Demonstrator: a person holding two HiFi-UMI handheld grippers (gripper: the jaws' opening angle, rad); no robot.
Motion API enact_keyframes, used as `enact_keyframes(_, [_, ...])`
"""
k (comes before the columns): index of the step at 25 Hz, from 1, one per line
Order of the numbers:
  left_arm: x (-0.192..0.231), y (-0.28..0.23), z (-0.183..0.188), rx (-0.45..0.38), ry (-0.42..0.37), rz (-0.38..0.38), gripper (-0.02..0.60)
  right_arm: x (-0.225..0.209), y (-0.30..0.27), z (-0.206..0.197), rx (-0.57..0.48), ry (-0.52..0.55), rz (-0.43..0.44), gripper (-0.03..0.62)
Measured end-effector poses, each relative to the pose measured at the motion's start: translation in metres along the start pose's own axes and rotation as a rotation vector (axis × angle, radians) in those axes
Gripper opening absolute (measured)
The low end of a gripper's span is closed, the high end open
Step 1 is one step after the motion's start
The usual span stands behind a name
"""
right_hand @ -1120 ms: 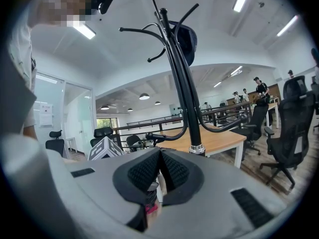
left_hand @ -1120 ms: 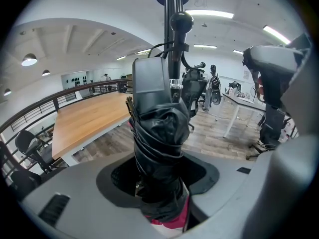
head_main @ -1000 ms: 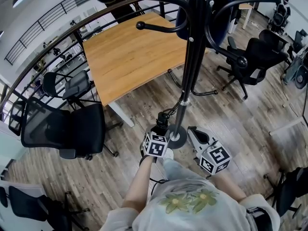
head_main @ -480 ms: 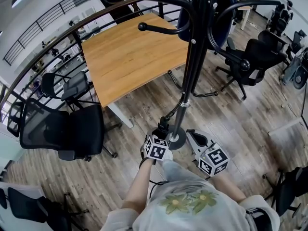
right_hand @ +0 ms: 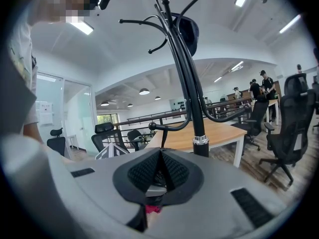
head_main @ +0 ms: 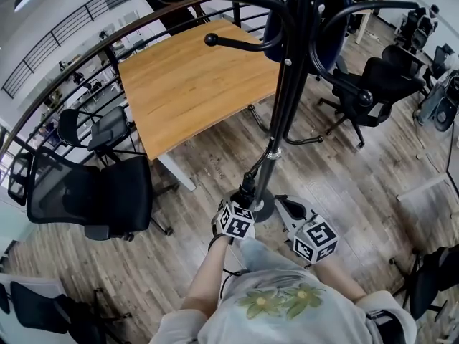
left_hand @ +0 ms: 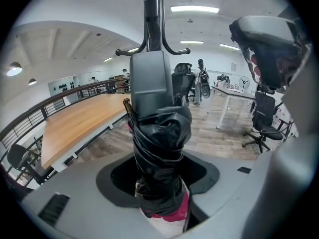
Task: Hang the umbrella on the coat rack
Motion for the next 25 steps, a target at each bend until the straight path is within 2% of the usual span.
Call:
enact_keyframes(10, [-0.007, -0.019, 0.006, -0.045, 0.002, 0.026, 0.244, -0.002, -0.004, -0.013, 0.03, -0.025, 0.012, 0.005])
enact_keyframes(25, [-0.007, -0.044, 0.021, -0.037, 0.005, 0.034, 0.249, -0.007, -0.01, -0.02, 0.052, -0.021, 0.015, 0.005])
Point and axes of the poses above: the fingertips, and each gripper's own axes: y backward along the fingers, x to its left, z out of its top, the point moved 6 cm from there along y, backward along the fingers, and after that the axes turned 9 degrees about z, right-handed, at the moved point
